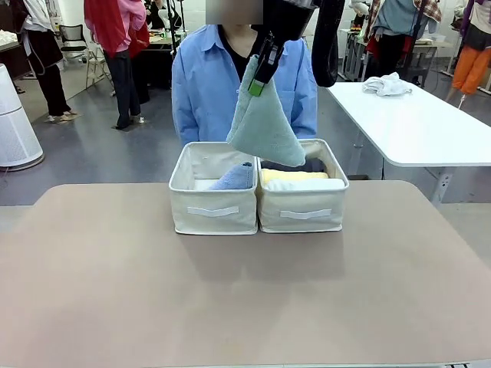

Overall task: Sort the towels based on their folding style.
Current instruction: Pick up another triangle-folded towel from the table and place it in the left Fabric basket.

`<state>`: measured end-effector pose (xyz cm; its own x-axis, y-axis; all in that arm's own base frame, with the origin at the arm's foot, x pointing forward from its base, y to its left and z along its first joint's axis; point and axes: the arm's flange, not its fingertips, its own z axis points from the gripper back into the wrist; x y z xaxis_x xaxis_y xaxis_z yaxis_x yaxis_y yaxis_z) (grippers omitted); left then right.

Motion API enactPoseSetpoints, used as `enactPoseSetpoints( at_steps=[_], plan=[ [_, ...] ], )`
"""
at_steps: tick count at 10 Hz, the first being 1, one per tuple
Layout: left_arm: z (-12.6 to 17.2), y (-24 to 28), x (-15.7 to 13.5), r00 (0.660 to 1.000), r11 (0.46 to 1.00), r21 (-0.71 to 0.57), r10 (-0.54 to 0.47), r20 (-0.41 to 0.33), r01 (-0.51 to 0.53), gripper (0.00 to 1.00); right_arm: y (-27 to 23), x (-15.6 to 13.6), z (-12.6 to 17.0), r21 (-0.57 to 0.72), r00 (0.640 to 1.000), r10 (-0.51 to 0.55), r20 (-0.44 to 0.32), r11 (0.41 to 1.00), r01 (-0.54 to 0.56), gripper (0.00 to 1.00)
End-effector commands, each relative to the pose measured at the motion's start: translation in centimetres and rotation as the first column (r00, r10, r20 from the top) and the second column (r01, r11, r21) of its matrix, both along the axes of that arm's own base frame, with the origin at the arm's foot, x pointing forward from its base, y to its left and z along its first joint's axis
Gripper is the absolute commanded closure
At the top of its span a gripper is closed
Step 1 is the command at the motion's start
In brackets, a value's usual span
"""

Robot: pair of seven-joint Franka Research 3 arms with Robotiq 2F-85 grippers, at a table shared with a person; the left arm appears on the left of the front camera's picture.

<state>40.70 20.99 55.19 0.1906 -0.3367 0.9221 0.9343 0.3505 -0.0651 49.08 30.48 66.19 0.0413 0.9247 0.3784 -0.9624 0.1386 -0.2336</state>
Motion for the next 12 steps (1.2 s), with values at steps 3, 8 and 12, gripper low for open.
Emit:
enactPoseSetpoints(
  at_steps=[3,8,12],
  plan=[
    [0.1,0.1,-0.2,1.0,1.0,-0.007,0.0,0.007,0.0,0.0,0.1,-0.2,0.0,-0.005,1.0,0.004,-0.007,1.0,-0.004,0.81],
    [0.1,0.1,-0.2,1.0,1.0,-0.007,0.0,0.007,0.0,0.0,4.5,3.5,1.7,-0.043,0.984,0.138,0.115,0.99,-0.134,0.81],
    [0.1,0.1,-0.2,1.0,1.0,-0.007,0.0,0.007,0.0,0.0,8.1,6.2,0.4,0.043,0.967,0.162,0.195,0.984,-0.174,0.81]
  ],
)
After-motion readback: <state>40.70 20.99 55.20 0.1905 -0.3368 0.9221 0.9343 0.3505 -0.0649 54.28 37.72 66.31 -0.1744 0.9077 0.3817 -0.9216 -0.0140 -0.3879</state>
